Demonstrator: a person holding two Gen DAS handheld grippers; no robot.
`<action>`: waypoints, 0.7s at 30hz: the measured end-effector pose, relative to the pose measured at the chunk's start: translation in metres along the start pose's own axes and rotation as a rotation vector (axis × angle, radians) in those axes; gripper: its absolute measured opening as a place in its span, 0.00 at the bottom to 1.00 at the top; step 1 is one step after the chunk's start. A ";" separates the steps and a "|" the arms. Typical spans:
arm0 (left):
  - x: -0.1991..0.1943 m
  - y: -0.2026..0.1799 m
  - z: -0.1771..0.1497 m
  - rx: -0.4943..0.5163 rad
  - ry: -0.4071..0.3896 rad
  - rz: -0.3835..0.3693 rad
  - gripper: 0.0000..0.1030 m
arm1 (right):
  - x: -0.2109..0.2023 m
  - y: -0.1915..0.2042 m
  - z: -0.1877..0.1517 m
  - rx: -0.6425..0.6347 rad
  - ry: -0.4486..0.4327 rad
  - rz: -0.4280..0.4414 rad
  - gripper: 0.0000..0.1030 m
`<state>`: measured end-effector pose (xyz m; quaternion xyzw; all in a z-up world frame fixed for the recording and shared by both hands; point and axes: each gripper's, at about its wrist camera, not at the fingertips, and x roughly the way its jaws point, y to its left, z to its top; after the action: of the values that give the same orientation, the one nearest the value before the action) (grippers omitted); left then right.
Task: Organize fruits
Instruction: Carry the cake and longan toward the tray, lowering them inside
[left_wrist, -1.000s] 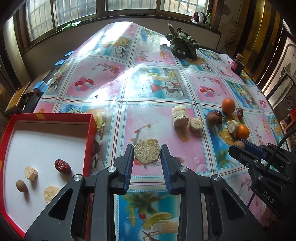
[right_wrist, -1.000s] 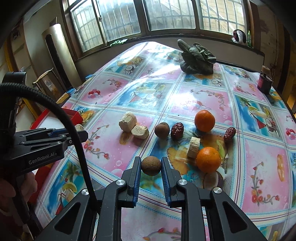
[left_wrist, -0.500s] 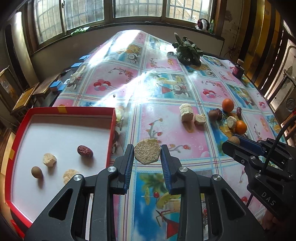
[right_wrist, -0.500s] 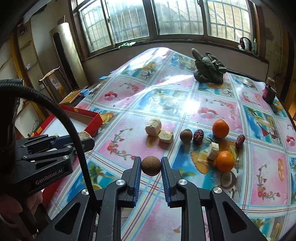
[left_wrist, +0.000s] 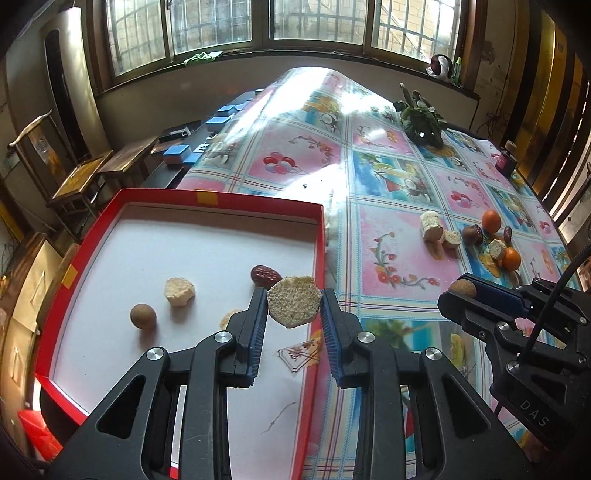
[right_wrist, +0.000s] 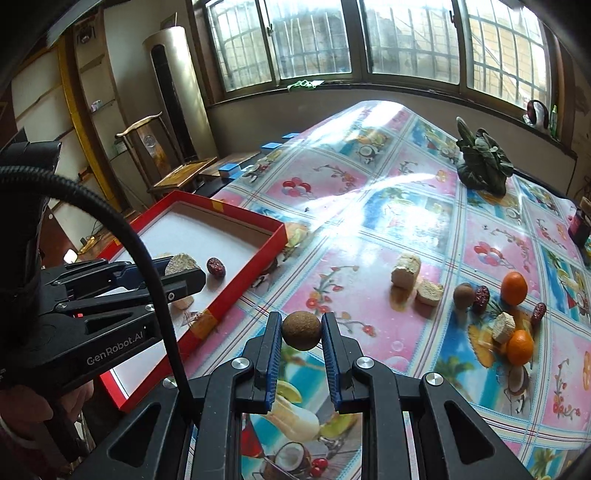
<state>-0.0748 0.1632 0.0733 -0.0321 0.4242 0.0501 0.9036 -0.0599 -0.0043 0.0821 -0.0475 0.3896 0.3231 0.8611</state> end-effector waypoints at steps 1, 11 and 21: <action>-0.001 0.005 -0.001 -0.007 -0.001 0.005 0.27 | 0.002 0.004 0.001 -0.007 0.001 0.006 0.20; -0.013 0.046 -0.013 -0.060 0.002 0.036 0.27 | 0.015 0.044 0.008 -0.082 0.019 0.064 0.20; -0.017 0.084 -0.033 -0.118 0.032 0.063 0.27 | 0.036 0.084 0.014 -0.157 0.054 0.145 0.20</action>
<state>-0.1211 0.2418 0.0641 -0.0728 0.4356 0.1028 0.8913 -0.0833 0.0850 0.0803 -0.0952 0.3884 0.4127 0.8184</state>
